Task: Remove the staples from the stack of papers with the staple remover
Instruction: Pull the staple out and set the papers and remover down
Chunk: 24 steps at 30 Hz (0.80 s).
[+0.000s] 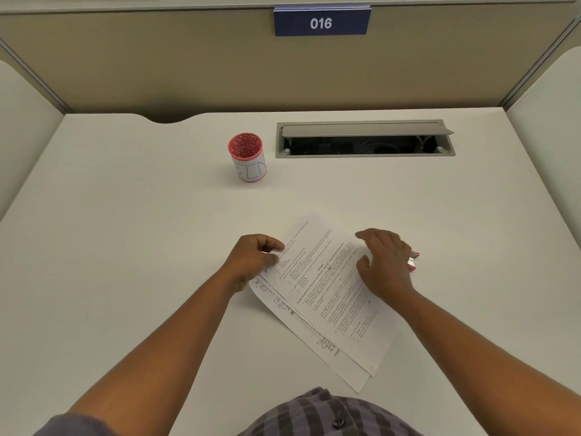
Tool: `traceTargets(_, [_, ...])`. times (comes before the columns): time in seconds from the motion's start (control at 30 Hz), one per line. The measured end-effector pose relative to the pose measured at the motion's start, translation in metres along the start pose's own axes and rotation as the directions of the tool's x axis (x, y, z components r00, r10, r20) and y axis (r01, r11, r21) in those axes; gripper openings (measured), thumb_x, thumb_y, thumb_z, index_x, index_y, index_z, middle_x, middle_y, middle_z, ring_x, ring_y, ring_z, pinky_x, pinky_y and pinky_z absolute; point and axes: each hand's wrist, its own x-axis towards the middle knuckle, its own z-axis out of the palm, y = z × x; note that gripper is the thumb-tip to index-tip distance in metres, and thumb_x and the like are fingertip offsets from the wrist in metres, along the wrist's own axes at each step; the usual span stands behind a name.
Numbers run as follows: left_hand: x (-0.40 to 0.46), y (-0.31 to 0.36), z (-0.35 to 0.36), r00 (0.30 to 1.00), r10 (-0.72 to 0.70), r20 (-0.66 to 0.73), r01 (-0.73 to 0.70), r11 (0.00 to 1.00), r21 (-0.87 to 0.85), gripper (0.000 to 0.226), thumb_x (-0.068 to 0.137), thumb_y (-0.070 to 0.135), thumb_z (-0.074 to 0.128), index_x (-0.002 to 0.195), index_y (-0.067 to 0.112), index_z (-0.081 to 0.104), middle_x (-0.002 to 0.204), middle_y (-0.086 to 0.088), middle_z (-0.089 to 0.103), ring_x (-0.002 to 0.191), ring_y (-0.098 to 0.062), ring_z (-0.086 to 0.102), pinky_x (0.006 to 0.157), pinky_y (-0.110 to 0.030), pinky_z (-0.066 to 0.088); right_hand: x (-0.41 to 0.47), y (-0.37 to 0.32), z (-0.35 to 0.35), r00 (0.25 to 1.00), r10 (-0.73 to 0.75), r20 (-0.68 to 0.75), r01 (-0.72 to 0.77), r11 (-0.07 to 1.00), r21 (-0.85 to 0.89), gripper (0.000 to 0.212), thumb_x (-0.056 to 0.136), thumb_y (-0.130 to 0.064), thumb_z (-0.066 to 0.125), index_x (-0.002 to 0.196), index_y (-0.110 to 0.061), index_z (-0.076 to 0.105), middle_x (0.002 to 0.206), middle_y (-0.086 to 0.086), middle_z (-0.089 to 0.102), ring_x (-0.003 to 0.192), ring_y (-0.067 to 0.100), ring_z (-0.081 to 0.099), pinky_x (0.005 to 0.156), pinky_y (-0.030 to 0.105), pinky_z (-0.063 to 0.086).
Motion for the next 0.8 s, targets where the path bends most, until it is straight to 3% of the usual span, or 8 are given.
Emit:
traceTargets(0.13, [-0.002, 0.003, -0.002, 1.000, 0.016, 0.014, -0.017, 0.999, 0.047, 0.038, 0.088, -0.010, 0.065, 0.100, 0.024, 0.078, 0.106, 0.000, 0.078, 0.083, -0.018, 0.075, 0.067, -0.027, 0.059, -0.006, -0.018, 0.008, 0.980, -0.040, 0.196, 0.002, 0.982, 0.190, 0.047, 0.084, -0.006, 0.062, 0.128, -0.022, 0.062, 0.123, -0.007, 0.063, 0.107, 0.014, 0.059, 0.095, 0.034, 0.049])
traceTargets(0.23, [-0.003, 0.005, -0.003, 1.000, 0.023, 0.006, -0.024, 0.998, 0.066, 0.040, 0.088, -0.010, 0.063, 0.100, 0.025, 0.077, 0.105, 0.006, 0.076, 0.083, -0.015, 0.073, 0.069, -0.027, 0.059, -0.007, -0.027, 0.009, 0.957, -0.010, 0.289, -0.060, 0.971, 0.233, 0.040, 0.088, -0.006, 0.057, 0.124, -0.021, 0.064, 0.113, -0.008, 0.064, 0.092, 0.008, 0.058, 0.085, 0.031, 0.052])
traceTargets(0.47, [-0.002, 0.004, -0.001, 0.998, 0.055, -0.033, -0.051, 0.994, 0.097, 0.039, 0.088, -0.010, 0.065, 0.111, 0.019, 0.076, 0.099, 0.013, 0.067, 0.083, -0.008, 0.067, 0.065, -0.017, 0.052, -0.006, -0.023, 0.011, 0.935, 0.096, 0.342, -0.181, 0.957, 0.227, 0.035, 0.089, -0.006, 0.060, 0.122, -0.015, 0.069, 0.106, -0.005, 0.064, 0.095, 0.013, 0.059, 0.086, 0.026, 0.047])
traceTargets(0.6, [0.000, 0.002, 0.002, 0.998, 0.050, -0.046, -0.045, 0.994, 0.095, 0.039, 0.088, -0.010, 0.064, 0.111, 0.019, 0.076, 0.100, 0.013, 0.067, 0.085, -0.007, 0.067, 0.064, -0.017, 0.050, -0.004, -0.023, 0.015, 0.928, 0.062, 0.366, -0.152, 0.963, 0.222, 0.025, 0.091, -0.019, 0.069, 0.116, -0.019, 0.073, 0.102, -0.007, 0.064, 0.092, 0.011, 0.058, 0.080, 0.025, 0.043])
traceTargets(0.8, [0.004, -0.004, 0.003, 0.998, 0.037, -0.056, -0.032, 0.995, 0.090, 0.039, 0.086, -0.010, 0.064, 0.106, 0.023, 0.076, 0.108, 0.005, 0.070, 0.092, -0.013, 0.068, 0.069, -0.020, 0.052, 0.002, -0.028, 0.018, 0.927, 0.049, 0.372, -0.111, 0.983, 0.148, 0.013, 0.093, -0.029, 0.066, 0.102, -0.029, 0.076, 0.101, -0.015, 0.065, 0.096, 0.011, 0.061, 0.076, 0.030, 0.048])
